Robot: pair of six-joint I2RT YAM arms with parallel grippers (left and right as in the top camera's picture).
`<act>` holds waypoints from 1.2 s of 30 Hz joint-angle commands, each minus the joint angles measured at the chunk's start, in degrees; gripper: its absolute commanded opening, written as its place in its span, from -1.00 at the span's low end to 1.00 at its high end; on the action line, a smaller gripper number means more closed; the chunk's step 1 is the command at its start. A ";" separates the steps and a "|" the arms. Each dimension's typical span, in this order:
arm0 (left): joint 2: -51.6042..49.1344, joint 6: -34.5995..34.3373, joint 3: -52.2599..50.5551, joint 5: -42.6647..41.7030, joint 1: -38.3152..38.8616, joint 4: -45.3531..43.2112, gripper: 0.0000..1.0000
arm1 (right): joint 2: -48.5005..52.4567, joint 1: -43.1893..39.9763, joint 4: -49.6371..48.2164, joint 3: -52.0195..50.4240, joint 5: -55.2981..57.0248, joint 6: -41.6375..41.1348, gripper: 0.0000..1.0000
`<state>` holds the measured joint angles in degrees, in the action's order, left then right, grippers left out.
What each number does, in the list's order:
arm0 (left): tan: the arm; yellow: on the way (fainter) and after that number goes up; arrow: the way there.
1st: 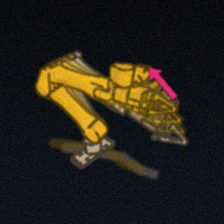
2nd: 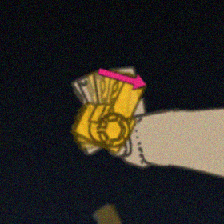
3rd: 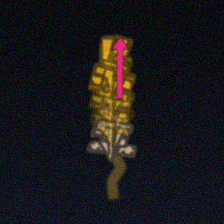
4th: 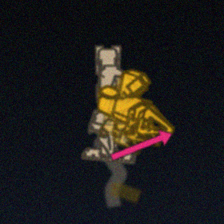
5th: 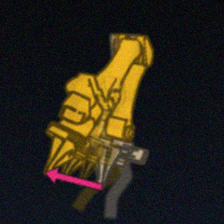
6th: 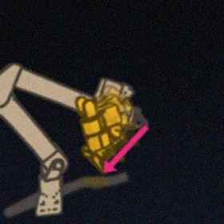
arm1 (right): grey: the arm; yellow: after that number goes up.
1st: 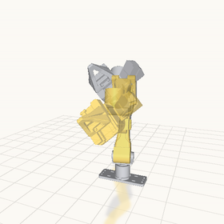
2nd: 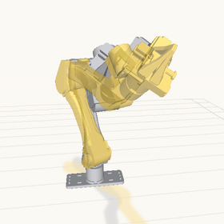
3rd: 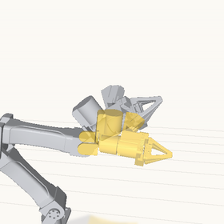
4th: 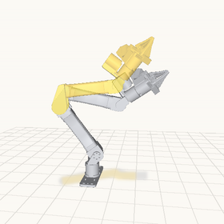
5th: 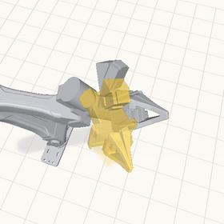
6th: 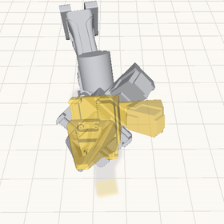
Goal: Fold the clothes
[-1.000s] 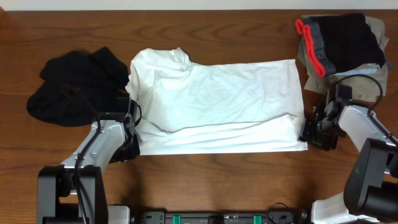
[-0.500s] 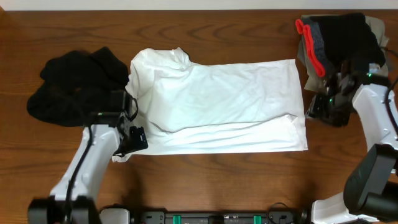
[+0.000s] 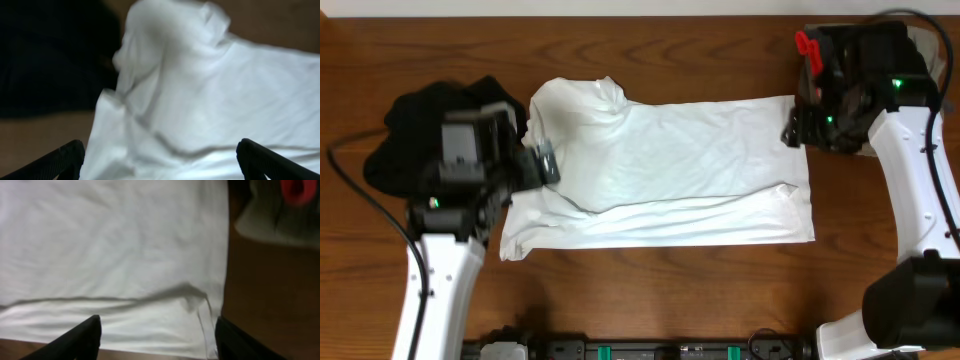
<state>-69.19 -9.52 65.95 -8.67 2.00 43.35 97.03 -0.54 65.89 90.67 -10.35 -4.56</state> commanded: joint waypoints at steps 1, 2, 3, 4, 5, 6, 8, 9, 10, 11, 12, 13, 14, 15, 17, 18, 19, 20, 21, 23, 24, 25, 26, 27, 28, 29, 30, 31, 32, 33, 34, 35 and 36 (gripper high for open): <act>-9.14 4.00 7.52 -2.91 0.66 0.76 0.96 | -0.04 1.62 0.09 5.88 -0.61 2.84 0.50; -12.63 4.96 10.34 -2.91 1.01 1.11 0.96 | 0.07 1.75 -0.07 7.41 -0.48 3.08 0.50; -16.20 5.55 13.31 -2.91 1.31 1.42 0.96 | 0.17 1.73 -0.11 8.90 -0.37 3.26 0.50; -19.30 6.08 15.93 -2.89 1.49 1.57 0.96 | 0.39 1.66 -0.13 10.03 -0.31 3.63 0.50; -22.71 6.40 18.84 -2.69 1.64 1.46 0.96 | 0.55 1.60 -0.13 11.32 -0.07 3.80 0.50; -26.12 6.91 21.77 -2.64 1.70 1.07 0.96 | 0.79 1.57 -0.33 12.07 0.00 4.09 0.50; -33.05 7.63 27.80 -2.67 1.68 -0.28 0.96 | 0.83 1.57 -0.83 12.52 -0.02 4.48 0.50; -35.56 7.89 29.99 -2.69 1.68 -1.11 0.96 | 0.83 1.64 -0.94 12.52 0.00 4.48 0.49; -38.03 8.39 31.93 -2.69 1.68 -2.10 0.96 | 0.83 1.68 -0.90 12.50 -0.02 4.55 0.49; -40.57 8.68 33.88 -2.69 1.73 -3.45 0.96 | 0.83 1.70 -0.72 12.50 -0.02 4.68 0.49; -42.51 8.70 35.23 -2.69 1.73 -4.85 0.96 | 0.85 1.73 -0.50 12.50 0.00 4.70 0.49; -44.81 8.70 36.41 -2.69 1.73 -7.15 0.96 | 0.85 1.73 -0.31 12.50 0.00 4.70 0.49; -46.23 8.70 36.87 -2.71 1.73 -9.18 0.96 | 0.85 1.75 -0.09 12.50 -0.02 4.68 0.48; -47.60 8.70 37.03 -2.69 1.73 -11.47 0.96 | 0.85 1.88 0.20 12.50 0.00 4.68 0.48; -49.68 8.68 37.03 -2.69 1.79 -14.62 0.96 | 0.85 2.12 0.61 12.41 0.00 4.68 0.47; -50.66 8.70 37.03 -2.69 1.92 -15.76 0.96 | 0.85 2.23 0.81 12.37 0.00 4.66 0.47; -51.47 8.70 37.03 -2.69 1.97 -16.46 0.96 | 0.85 2.34 1.03 12.35 0.00 4.66 0.46; -52.35 8.72 37.03 -2.69 2.08 -17.09 0.96 | 0.85 2.47 1.22 12.35 0.00 4.66 0.46; -53.24 9.22 37.03 -2.69 2.27 -17.59 0.96 | 0.85 2.58 1.42 12.33 -0.02 4.66 0.45; -54.73 10.27 37.03 -2.69 2.62 -18.21 0.96 | 0.85 2.67 1.60 12.33 0.00 4.66 0.46; -55.36 10.99 37.03 -2.67 2.89 -18.25 0.96 | 0.85 2.67 1.62 12.33 0.00 4.66 0.45; -56.04 11.52 37.03 -2.54 3.15 -18.38 0.96 | 0.85 2.69 1.66 12.33 -0.02 4.66 0.45; -56.54 11.52 37.03 -2.23 3.37 -18.45 0.96 | 0.85 2.80 1.77 12.33 -0.02 4.66 0.45; -57.11 12.04 37.03 -2.21 3.58 -18.64 0.96 | 0.85 2.86 1.88 12.33 -0.02 4.66 0.45; -57.68 12.28 37.03 -2.16 3.82 -18.78 0.96 | 0.85 2.86 2.05 12.33 -0.02 4.66 0.45; -58.16 12.35 37.03 -2.14 3.98 -18.82 0.96 | 0.85 2.86 2.27 12.33 -0.02 4.66 0.45; -58.84 12.35 37.03 -2.03 4.17 -18.82 0.96 | 0.85 2.86 2.54 12.33 -0.02 4.66 0.45; -59.47 12.37 37.03 -2.03 4.44 -18.67 0.96 | 0.85 2.86 2.80 12.28 -0.02 4.66 0.45; -60.00 12.52 37.03 -2.05 4.61 -18.58 0.96 | 0.85 2.86 2.99 12.28 0.00 4.66 0.45; -60.67 12.52 37.03 -2.03 4.83 -18.43 0.96 | 0.85 2.86 3.19 12.28 0.00 4.68 0.45; -61.22 12.52 37.03 -2.05 5.05 -18.29 0.96 | 0.85 2.86 3.32 12.28 0.00 4.70 0.45; -61.64 12.52 37.03 -2.05 5.20 -18.16 0.96 | 0.85 2.86 3.32 12.28 0.00 4.70 0.45; -61.99 12.52 37.03 -2.03 5.38 -17.97 0.96 | 0.85 2.86 3.34 12.28 0.00 4.70 0.45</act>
<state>-129.43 1.85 101.65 -10.79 6.96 25.10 97.14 1.74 69.08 102.35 -10.50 -0.78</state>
